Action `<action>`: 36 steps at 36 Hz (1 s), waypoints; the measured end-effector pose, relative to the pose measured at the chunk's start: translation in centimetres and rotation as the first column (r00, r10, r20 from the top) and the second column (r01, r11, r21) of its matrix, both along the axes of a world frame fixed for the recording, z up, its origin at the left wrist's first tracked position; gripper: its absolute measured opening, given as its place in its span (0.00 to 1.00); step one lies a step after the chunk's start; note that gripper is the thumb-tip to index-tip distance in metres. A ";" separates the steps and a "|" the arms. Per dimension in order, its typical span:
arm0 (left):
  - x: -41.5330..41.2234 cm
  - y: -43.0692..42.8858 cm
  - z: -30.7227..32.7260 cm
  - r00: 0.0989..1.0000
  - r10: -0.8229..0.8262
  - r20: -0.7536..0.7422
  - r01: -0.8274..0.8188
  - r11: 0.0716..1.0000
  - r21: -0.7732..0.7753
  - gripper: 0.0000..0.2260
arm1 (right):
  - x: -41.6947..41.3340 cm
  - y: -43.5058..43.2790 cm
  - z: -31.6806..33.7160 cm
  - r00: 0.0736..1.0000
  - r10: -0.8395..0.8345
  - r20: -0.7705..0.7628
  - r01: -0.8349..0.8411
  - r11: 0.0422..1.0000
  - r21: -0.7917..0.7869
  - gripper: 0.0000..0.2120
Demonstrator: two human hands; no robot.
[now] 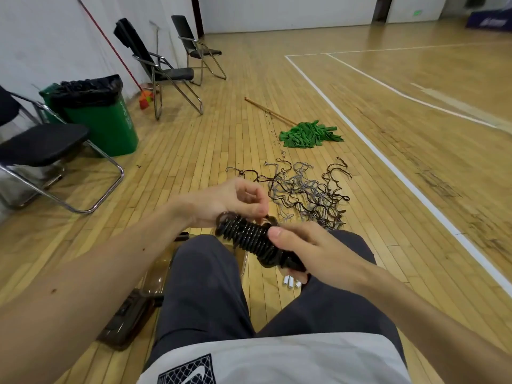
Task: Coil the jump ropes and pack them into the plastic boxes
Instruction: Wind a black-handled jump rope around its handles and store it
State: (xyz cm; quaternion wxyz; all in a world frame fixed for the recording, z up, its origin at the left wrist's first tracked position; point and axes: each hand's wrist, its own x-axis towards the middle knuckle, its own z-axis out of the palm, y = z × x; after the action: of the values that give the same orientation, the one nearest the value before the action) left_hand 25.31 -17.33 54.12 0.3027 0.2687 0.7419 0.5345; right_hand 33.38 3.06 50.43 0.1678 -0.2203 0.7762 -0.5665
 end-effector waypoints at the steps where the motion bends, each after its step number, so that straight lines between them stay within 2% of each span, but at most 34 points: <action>1: 0.0 -0.2 -0.4 0.998 0.021 0.067 -0.026 0.997 0.069 0.05 | -0.2 0.0 0.3 1.000 0.000 0.024 0.001 0.999 -0.050 0.22; 4: 0.1 -0.1 -2.2 0.965 0.193 0.179 -0.227 0.955 0.192 0.06 | -1.4 0.3 0.8 0.991 -0.051 0.126 0.070 0.986 -0.149 0.27; 6: 0.0 0.2 -3.6 0.914 0.346 0.212 -0.390 0.894 0.222 0.06 | -2.3 0.2 0.7 0.978 -0.106 0.177 0.137 0.976 -0.172 0.28; 8: 0.0 0.8 -4.4 0.875 0.440 0.201 -0.478 0.852 0.215 0.05 | -3.4 0.2 0.2 0.967 -0.147 0.208 0.185 0.967 -0.174 0.28; 12: 0.2 1.3 -5.3 0.866 0.483 0.133 -0.499 0.855 0.144 0.09 | -5.6 0.1 -1.0 0.947 -0.211 0.243 0.253 0.955 -0.154 0.25; 17: -1.9 0.6 -6.0 0.850 0.470 0.237 -0.496 0.866 0.060 0.10 | -8.7 -1.0 -3.3 0.928 -0.230 0.294 0.272 0.956 -0.110 0.24; 23: -7.0 -1.7 -8.1 0.732 0.541 0.413 -0.567 0.821 -0.069 0.17 | -13.6 -4.2 -6.7 0.963 -0.243 0.117 0.230 0.966 0.116 0.20; 28: -12.4 -5.8 -10.5 0.707 0.566 0.424 -0.533 0.821 -0.205 0.21 | -18.5 -7.5 -10.1 0.962 -0.251 0.105 0.219 0.944 0.248 0.21; 31: -14.8 -8.0 -13.7 0.639 0.611 0.468 -0.583 0.781 -0.225 0.22 | -21.7 -9.9 -12.9 0.960 -0.234 0.154 0.186 0.944 0.273 0.23; 34: -16.3 -10.1 -18.9 0.499 0.693 0.521 -0.670 0.690 -0.275 0.28 | -24.3 -12.2 -16.8 0.963 -0.164 0.216 0.084 0.939 0.335 0.20; 36: -16.8 -11.0 -22.8 0.411 0.727 0.550 -0.710 0.634 -0.307 0.23 | -25.7 -13.3 -20.0 0.957 -0.134 0.258 0.025 0.922 0.387 0.22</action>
State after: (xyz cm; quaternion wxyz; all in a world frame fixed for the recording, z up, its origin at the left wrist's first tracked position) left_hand 8.48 -28.36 31.30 0.2770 -0.2739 0.6438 0.6587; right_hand 7.70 -10.25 30.41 0.2918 -0.0693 0.8477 -0.4375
